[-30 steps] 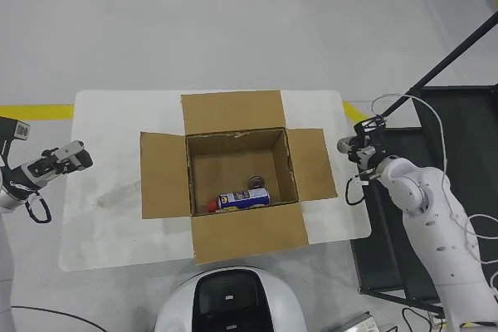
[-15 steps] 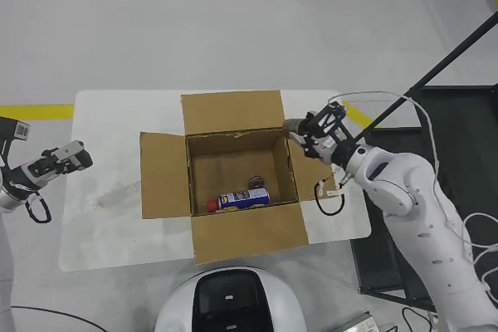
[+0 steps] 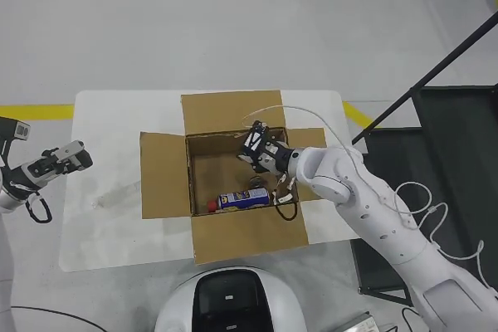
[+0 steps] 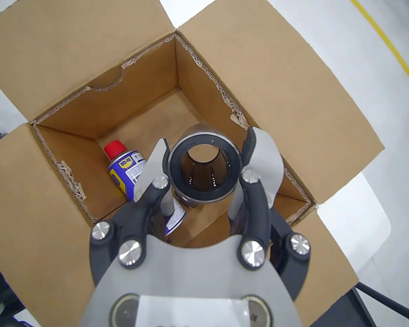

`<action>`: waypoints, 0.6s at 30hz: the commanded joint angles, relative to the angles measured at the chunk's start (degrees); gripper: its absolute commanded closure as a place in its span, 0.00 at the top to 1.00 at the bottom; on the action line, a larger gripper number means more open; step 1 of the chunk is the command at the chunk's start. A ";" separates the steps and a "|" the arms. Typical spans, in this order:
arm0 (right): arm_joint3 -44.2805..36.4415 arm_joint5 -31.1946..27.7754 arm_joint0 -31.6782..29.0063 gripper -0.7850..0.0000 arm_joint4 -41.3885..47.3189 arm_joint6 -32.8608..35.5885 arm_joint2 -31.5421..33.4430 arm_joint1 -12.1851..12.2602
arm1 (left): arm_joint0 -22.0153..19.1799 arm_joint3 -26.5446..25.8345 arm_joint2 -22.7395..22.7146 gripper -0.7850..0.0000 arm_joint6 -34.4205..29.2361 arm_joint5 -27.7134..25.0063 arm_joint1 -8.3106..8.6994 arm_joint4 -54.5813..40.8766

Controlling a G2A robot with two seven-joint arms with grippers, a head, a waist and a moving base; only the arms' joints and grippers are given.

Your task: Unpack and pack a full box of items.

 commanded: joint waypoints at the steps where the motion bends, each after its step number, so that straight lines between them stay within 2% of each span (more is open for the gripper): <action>1: 0.00 -0.01 0.00 0.00 0.00 0.00 -0.01 0.00 | 0.00 0.00 0.00 1.00 0.00 0.00 0.00 0.00; 5: 0.08 -0.07 -0.11 0.00 -0.55 0.05 0.03 0.03 | 0.00 0.00 0.00 1.00 0.00 0.00 0.00 0.00; 10: 5.04 -5.10 2.81 0.00 1.04 1.88 -1.92 -0.55 | 0.00 0.00 0.00 1.00 0.00 0.00 0.00 0.00; 14: 12.42 -5.74 8.60 0.00 0.99 1.67 -8.48 -2.89 | 0.00 0.00 0.00 1.00 0.00 0.00 0.00 0.00; 18: 21.71 -5.99 13.84 0.00 2.00 -0.18 -15.83 -6.21 | 0.00 0.00 0.00 1.00 0.00 0.00 0.00 0.00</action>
